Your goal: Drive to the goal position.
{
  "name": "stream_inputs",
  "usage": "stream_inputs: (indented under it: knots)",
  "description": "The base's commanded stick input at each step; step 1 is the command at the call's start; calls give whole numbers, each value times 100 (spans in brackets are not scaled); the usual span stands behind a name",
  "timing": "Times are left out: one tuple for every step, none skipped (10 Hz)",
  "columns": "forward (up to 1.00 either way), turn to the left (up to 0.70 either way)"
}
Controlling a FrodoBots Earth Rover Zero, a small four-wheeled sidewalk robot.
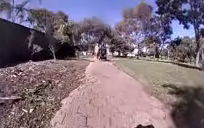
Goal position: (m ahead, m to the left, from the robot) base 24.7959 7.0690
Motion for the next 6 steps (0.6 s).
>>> stream_inputs:
  knots:
    - [70,0]
    - [70,0]
    - [70,0]
    - [70,0]
    - [70,0]
    - [70,0]
